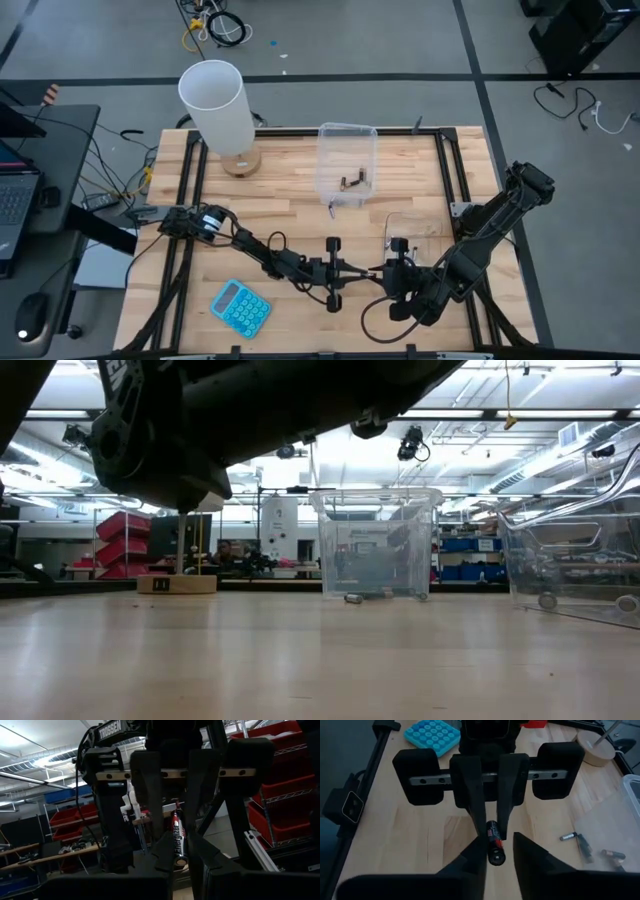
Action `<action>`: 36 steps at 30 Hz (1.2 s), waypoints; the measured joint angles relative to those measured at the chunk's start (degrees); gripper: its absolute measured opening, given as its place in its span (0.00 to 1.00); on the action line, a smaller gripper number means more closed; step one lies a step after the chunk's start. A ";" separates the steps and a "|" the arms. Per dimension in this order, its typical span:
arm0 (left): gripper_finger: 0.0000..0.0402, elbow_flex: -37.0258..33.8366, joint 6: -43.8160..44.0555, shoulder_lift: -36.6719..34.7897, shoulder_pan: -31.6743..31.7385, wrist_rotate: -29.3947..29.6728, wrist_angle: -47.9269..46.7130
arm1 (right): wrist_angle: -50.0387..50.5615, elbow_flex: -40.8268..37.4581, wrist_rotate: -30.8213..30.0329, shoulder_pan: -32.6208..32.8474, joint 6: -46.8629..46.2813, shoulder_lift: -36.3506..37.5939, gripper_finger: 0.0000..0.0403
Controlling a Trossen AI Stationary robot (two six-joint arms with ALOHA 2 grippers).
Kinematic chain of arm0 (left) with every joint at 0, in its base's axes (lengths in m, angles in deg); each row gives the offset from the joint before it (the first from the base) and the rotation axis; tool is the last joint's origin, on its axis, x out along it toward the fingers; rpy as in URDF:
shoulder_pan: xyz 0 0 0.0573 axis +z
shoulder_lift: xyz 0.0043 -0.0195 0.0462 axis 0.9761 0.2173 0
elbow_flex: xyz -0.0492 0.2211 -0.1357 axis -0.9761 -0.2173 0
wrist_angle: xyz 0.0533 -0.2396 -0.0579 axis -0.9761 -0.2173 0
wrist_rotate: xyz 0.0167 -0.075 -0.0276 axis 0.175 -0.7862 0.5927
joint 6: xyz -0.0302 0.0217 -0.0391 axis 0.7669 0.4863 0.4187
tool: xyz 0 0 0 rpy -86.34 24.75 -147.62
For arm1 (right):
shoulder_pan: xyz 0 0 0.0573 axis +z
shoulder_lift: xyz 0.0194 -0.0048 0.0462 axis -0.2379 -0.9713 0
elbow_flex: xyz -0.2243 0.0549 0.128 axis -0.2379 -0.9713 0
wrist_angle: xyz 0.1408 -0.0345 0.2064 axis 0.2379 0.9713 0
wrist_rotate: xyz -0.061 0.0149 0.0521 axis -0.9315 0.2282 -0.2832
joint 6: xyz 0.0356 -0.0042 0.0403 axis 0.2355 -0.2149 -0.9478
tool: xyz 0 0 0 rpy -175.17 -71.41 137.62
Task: Sort batteries
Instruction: Put the silver battery into the bottom transparent bin
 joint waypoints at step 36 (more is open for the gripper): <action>0.31 0.00 6.64 0.00 -0.02 7.43 -9.21 | 3.34 0.04 2.93 0.02 -2.59 1.99 0.07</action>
